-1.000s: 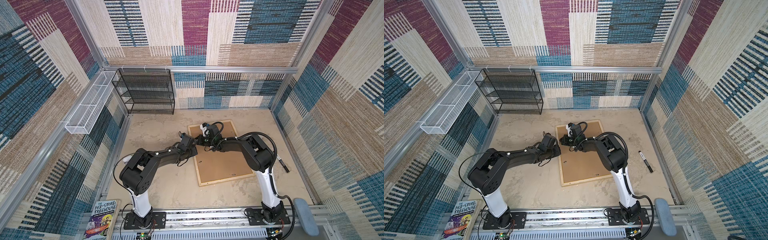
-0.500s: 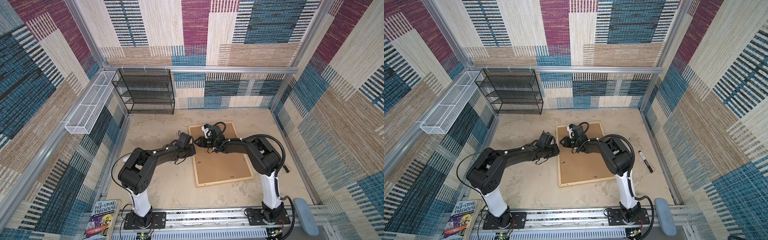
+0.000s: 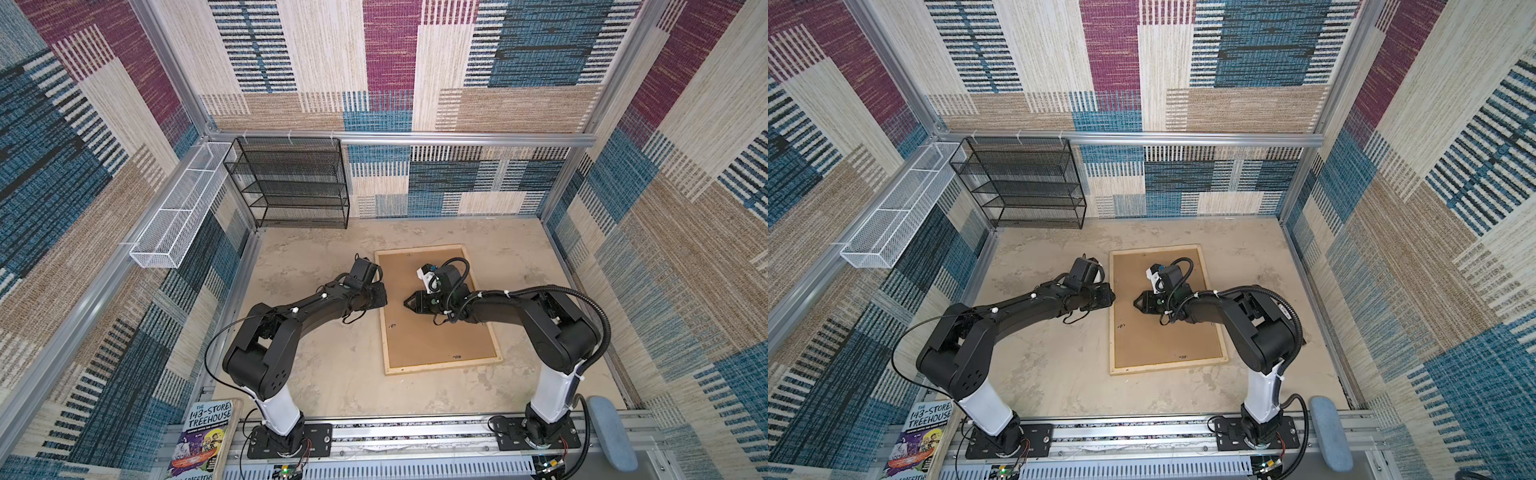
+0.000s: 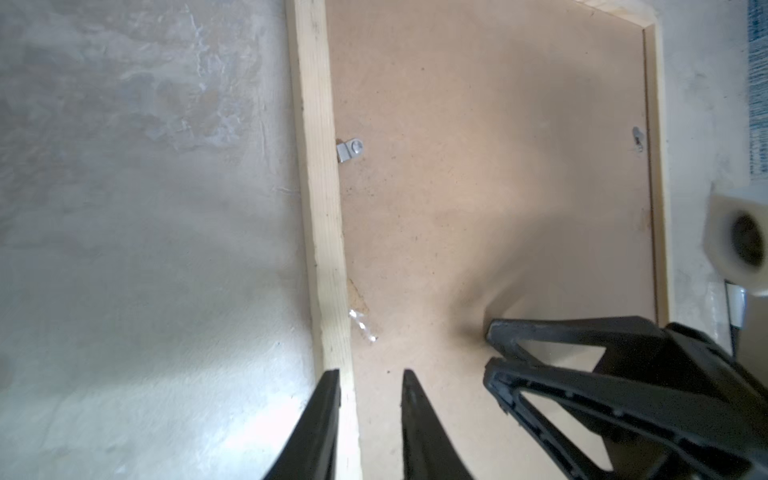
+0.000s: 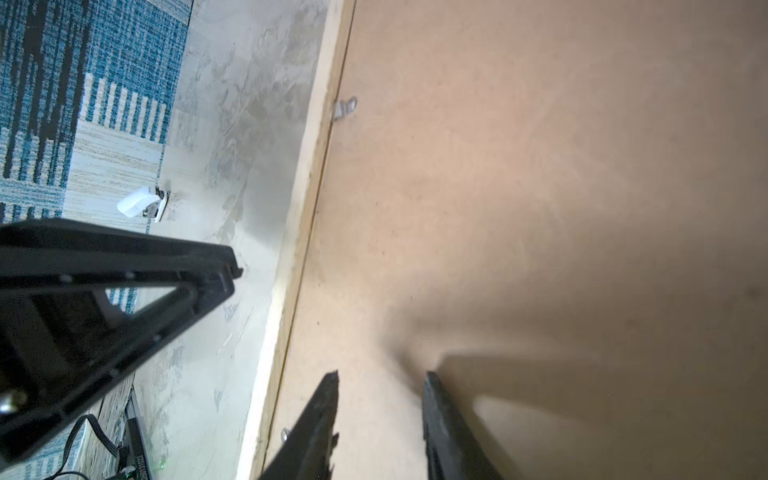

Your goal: Put the photo into the frame

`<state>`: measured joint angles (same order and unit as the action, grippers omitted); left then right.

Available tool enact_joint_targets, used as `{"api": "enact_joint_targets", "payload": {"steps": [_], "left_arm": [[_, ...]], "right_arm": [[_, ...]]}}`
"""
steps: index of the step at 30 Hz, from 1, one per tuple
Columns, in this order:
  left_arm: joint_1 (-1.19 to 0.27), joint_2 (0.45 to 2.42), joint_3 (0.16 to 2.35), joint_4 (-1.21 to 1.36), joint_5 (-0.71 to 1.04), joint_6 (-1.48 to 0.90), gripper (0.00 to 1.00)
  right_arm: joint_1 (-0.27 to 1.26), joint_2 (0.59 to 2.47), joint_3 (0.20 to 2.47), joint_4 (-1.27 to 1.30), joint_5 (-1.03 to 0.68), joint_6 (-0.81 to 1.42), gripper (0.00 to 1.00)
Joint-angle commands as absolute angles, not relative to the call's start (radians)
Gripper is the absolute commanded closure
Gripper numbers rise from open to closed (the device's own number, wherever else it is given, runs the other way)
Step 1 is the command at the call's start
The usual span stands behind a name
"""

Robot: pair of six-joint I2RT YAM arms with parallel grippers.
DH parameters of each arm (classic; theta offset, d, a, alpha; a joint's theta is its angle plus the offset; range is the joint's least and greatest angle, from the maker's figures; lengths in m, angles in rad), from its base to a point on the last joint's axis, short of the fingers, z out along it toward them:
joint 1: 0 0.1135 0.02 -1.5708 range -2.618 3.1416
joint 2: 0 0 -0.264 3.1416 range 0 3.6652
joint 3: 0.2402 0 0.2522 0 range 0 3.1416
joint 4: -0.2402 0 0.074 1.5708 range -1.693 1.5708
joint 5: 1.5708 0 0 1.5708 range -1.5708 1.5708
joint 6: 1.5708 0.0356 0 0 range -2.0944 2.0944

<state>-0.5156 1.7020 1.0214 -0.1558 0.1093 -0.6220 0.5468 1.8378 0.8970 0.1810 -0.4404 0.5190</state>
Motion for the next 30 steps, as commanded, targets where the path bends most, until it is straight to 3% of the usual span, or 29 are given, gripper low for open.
{"api": "enact_joint_targets", "payload": {"steps": [1, 14, 30], "left_arm": [[-0.518, 1.664, 0.985, -0.155, 0.124, -0.642, 0.71], [-0.639, 1.442, 0.682, -0.108, 0.026, -0.803, 0.7], [-0.72, 1.508, 0.693, -0.076, 0.022, -0.827, 0.74]], "right_arm": [[0.566, 1.806, 0.863, 0.225, -0.473, 0.523, 0.71], [0.665, 1.78, 0.781, 0.226, -0.485, 0.527, 0.84], [0.719, 1.789, 0.787, 0.242, -0.418, 0.557, 0.9]]}}
